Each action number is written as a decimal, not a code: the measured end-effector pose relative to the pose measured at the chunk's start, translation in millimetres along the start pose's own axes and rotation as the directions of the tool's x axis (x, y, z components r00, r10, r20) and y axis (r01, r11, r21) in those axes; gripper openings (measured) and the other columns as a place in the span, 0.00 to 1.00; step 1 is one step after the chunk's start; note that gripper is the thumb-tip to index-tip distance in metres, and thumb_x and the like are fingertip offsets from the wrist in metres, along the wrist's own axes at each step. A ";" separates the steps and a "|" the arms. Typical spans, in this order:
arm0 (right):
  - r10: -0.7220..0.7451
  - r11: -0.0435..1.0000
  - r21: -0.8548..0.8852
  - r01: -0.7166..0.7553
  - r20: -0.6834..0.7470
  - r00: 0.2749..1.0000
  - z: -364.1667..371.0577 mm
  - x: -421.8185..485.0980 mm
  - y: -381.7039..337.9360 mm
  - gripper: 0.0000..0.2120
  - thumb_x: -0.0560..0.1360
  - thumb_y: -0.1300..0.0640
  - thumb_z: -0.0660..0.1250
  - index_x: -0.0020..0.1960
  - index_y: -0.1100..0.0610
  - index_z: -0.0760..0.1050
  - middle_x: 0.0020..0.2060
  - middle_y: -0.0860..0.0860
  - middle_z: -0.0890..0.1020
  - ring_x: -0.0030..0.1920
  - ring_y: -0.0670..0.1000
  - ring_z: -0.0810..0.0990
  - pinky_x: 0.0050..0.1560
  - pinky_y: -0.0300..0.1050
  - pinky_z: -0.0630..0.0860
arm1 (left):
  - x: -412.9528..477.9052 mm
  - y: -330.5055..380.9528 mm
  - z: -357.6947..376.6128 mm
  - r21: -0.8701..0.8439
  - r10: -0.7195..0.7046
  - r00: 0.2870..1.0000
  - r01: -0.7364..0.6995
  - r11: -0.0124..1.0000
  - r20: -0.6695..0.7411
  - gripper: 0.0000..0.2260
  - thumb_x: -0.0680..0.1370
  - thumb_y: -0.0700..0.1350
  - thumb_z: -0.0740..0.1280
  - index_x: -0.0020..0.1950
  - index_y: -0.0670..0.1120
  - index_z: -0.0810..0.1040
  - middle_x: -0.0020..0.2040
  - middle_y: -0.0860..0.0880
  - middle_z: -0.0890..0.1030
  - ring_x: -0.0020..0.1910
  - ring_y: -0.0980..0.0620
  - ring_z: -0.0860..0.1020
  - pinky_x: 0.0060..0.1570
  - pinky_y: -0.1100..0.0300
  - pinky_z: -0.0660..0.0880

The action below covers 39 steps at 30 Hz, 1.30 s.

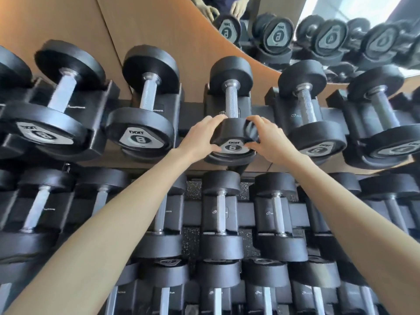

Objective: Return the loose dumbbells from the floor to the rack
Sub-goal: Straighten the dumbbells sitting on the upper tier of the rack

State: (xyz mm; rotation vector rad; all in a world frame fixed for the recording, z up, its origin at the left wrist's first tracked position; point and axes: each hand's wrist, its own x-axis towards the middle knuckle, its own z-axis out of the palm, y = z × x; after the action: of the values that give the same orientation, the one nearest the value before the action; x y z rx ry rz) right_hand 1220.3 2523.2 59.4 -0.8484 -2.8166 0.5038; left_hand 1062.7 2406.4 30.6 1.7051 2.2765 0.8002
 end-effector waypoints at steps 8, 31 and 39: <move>-0.016 0.999 0.040 0.017 -0.013 1.000 3.7 -3.9 1.6 0.30 0.72 0.59 0.70 0.70 0.57 0.61 0.61 0.56 0.72 0.58 0.61 0.73 0.56 0.53 0.68 | -1.4 3.1 2.9 0.035 -0.030 0.999 0.031 0.999 -0.023 0.38 0.69 0.39 0.76 0.74 0.49 0.62 0.57 0.44 0.75 0.58 0.43 0.75 0.55 0.50 0.71; -0.331 0.923 -0.205 0.327 0.013 0.943 27.0 -31.3 -65.0 0.36 0.76 0.48 0.63 0.75 0.61 0.50 0.74 0.60 0.56 0.74 0.60 0.54 0.71 0.62 0.52 | -146.8 -55.9 -56.4 0.448 -0.124 0.910 0.309 0.839 -0.396 0.28 0.76 0.39 0.66 0.75 0.42 0.62 0.74 0.42 0.64 0.74 0.43 0.62 0.72 0.51 0.59; -0.263 0.961 -0.084 0.264 0.017 0.965 51.0 7.1 -142.1 0.35 0.76 0.51 0.64 0.76 0.59 0.50 0.75 0.55 0.55 0.70 0.58 0.64 0.68 0.52 0.62 | -135.1 -119.2 -122.0 0.288 -0.151 0.936 0.246 0.926 -0.317 0.32 0.78 0.44 0.67 0.78 0.47 0.55 0.78 0.48 0.57 0.74 0.48 0.60 0.62 0.52 0.71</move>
State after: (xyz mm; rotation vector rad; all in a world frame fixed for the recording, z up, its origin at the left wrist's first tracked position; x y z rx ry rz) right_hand 1130.0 2402.1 63.6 -0.4719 -2.9122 0.3487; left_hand 951.9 2220.0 48.2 1.5153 2.8671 0.7015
